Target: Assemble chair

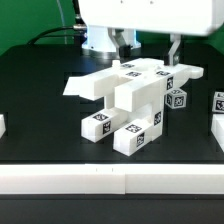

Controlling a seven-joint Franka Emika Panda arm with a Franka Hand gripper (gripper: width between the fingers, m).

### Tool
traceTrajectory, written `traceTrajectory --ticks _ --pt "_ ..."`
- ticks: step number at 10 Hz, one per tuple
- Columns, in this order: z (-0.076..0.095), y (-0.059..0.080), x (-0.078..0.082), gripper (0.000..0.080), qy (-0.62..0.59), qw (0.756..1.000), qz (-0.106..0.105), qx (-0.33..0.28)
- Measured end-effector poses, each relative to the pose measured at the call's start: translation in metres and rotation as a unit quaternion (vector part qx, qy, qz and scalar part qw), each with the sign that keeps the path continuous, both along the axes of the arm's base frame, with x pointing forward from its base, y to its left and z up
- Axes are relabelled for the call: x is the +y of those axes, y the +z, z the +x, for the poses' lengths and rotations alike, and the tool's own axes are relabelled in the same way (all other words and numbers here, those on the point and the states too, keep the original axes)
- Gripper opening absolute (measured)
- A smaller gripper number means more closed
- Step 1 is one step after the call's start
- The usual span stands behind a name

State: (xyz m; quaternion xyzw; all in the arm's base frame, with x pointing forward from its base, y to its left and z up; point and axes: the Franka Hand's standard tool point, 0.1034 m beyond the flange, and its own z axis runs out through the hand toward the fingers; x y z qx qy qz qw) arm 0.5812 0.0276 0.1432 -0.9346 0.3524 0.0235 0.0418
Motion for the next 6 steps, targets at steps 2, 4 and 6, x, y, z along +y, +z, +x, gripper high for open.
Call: traceTrajectory --ticks 2,4,6 --pt "0.0 -0.003 -0.002 0.0649 0.003 1.0 -0.001 0.002" --pt "-0.001 -0.004 -0.001 0.0649 0.004 1.0 -0.001 0.002" --pt "-0.007 -0.002 0.018 0.0649 -0.005 1.0 0.002 0.004"
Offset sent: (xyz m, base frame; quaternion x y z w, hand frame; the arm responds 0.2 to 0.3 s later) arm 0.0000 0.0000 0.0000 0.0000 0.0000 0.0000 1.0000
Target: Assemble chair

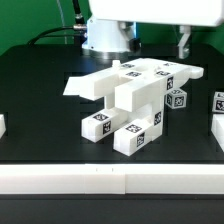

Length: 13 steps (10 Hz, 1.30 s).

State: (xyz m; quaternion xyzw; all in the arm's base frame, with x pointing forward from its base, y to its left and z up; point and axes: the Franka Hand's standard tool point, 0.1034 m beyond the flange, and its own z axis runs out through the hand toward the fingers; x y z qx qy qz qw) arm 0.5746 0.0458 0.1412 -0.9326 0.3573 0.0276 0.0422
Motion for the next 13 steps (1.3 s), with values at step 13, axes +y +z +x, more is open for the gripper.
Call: traceTrajectory --ticks 13 --pt "-0.065 -0.012 0.124 0.0649 0.046 0.999 0.0 -0.013"
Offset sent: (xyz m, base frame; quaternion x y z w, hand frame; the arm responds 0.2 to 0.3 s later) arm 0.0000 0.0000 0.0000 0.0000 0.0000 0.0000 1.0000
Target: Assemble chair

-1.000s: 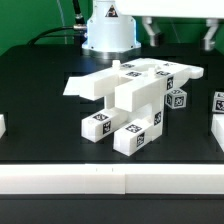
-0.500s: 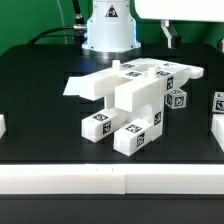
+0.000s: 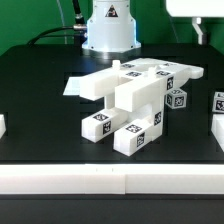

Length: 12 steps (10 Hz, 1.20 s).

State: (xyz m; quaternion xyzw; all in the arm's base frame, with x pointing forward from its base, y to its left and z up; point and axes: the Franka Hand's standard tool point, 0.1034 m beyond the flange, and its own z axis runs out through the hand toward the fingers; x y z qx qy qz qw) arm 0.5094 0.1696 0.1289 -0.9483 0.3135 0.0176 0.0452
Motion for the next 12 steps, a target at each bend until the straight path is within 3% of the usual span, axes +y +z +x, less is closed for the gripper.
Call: traceTrajectory --ticks 3,5,6,9,12 --pt "-0.003 -0.002 0.004 0.0649 -0.004 1.0 -0.002 -0.001" --pt "-0.025 -0.015 0.028 0.0649 0.015 1.0 -0.007 -0.002" --pt "-0.031 -0.021 0.032 0.0649 0.02 1.0 -0.009 -0.002" --pt "-0.04 -0.051 0.031 0.0649 0.034 0.999 -0.023 0.014" --pt "-0.04 -0.055 0.029 0.0649 0.033 0.999 -0.026 0.016"
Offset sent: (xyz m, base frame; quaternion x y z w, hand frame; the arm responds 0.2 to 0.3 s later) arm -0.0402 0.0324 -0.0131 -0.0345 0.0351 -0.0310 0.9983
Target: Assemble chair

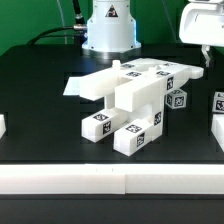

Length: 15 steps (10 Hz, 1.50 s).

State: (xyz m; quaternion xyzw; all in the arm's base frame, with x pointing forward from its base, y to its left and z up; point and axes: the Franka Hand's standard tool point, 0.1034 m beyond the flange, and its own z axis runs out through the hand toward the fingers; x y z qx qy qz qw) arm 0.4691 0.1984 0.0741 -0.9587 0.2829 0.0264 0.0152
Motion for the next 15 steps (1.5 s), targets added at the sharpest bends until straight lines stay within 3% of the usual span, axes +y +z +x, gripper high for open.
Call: traceTrajectory --ticks 4,6,8,11,15 --pt "-0.002 -0.007 -0.003 0.0649 0.006 1.0 -0.003 0.003" --pt "-0.002 -0.021 -0.013 0.0649 0.014 1.0 -0.012 0.01" --pt "-0.003 -0.024 -0.025 0.0649 0.027 0.999 -0.014 0.013" --pt "-0.002 -0.025 -0.041 0.0649 0.043 0.999 -0.017 0.014" --pt "0.019 -0.019 -0.067 0.0649 0.069 0.997 -0.014 0.004"
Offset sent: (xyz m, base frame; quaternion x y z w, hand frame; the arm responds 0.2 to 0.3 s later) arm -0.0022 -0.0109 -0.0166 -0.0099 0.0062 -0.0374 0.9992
